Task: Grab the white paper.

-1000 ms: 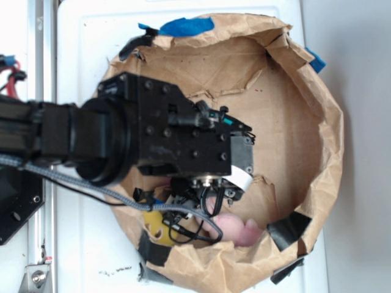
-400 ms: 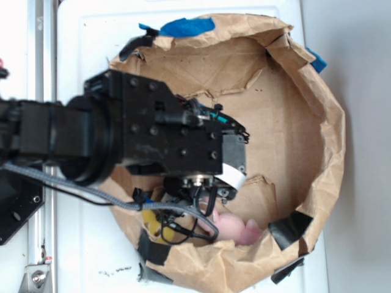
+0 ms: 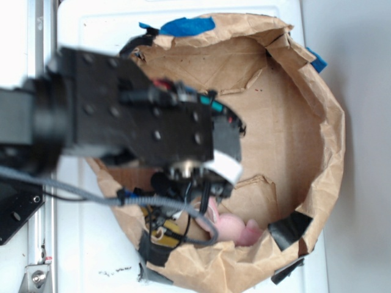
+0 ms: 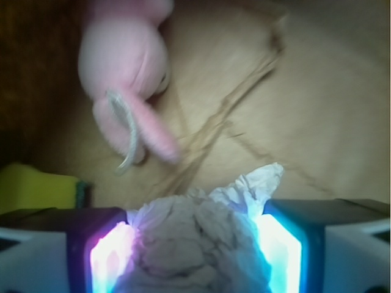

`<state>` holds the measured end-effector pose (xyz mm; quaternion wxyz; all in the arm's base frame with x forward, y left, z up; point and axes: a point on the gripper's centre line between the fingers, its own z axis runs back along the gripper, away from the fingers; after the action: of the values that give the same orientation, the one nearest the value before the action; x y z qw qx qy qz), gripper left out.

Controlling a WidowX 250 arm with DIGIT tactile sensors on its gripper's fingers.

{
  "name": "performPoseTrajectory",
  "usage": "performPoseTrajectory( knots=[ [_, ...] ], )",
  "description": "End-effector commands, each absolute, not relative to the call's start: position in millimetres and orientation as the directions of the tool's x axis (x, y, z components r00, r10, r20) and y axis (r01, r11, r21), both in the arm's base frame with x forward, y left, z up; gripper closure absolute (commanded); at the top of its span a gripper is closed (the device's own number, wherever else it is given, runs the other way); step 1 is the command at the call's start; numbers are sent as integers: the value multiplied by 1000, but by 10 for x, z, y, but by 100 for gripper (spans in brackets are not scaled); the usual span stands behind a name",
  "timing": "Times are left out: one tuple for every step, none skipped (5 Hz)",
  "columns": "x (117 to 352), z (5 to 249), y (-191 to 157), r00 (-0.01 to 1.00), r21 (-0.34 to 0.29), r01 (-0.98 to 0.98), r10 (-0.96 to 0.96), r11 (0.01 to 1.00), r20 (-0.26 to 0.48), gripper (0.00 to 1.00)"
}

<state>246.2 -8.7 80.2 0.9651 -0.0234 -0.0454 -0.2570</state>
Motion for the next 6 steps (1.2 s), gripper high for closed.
performPoseTrajectory(
  knots=[
    [2584, 1245, -55, 890, -14, 418, -406, 908, 209, 100],
    [2697, 1382, -15, 931, -62, 295, -272, 953, 244, 100],
    [2817, 1395, 47, 970, -93, 170, -150, 981, 191, 100],
    [2839, 1401, 166, 989, -127, 104, -88, 987, 123, 100],
    [2721, 1539, 199, 994, -140, 14, 2, 990, 113, 100],
    [2568, 1632, 80, 990, -128, -75, 89, 989, 108, 100]
  ],
)
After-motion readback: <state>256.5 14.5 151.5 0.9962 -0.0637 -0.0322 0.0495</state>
